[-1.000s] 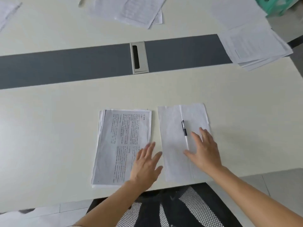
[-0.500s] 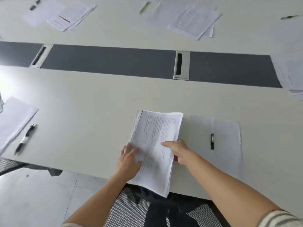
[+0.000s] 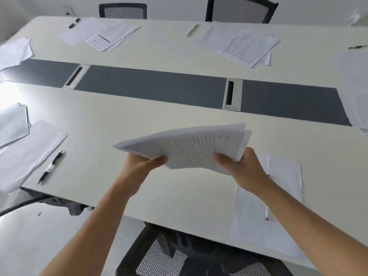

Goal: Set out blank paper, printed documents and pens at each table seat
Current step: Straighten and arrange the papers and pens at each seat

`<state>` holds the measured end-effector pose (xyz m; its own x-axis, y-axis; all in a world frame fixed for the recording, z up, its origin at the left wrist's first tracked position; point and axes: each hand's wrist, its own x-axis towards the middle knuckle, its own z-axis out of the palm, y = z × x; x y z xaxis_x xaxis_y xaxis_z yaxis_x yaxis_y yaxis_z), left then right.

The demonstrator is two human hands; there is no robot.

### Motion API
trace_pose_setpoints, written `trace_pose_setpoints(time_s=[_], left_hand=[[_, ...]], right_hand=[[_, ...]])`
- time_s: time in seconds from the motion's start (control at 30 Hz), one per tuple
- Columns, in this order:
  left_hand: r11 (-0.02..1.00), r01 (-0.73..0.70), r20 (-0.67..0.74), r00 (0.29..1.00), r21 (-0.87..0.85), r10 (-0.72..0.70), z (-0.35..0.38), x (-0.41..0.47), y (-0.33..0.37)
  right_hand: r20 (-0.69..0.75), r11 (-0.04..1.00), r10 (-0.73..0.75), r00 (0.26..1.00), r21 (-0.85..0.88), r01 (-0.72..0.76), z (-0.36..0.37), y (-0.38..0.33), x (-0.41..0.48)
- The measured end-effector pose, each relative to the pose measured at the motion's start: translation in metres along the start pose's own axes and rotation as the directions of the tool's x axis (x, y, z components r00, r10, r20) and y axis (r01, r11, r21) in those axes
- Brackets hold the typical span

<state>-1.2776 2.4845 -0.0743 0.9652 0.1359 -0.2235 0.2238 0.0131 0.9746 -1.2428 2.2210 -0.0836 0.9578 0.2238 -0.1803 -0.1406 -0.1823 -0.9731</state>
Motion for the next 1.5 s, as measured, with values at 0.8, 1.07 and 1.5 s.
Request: trace_pose_setpoints(time_s=[0.8, 1.07, 1.5], left_hand=[[0.900, 0.247, -0.237, 0.957, 0.359, -0.168, 0.003, 0.008, -0.061], [0.341, 0.077, 0.012, 0.968, 0.937, -0.251, 0.002, -0.025, -0.117], [0.160, -0.256, 0.294, 0.911, 0.953, -0.290, 0.014, -0.023, -0.158]], right_hand=[[-0.138, 0.940, 0.323, 0.936, -0.070, -0.334, 0.040, 0.083, 0.019], [-0.162, 0.792, 0.549, 0.820, -0.213, -0.572, 0.058, 0.138, 0.043], [-0.144, 0.351, 0.341, 0.929, -0.897, -0.268, -0.062, 0.162, -0.086]])
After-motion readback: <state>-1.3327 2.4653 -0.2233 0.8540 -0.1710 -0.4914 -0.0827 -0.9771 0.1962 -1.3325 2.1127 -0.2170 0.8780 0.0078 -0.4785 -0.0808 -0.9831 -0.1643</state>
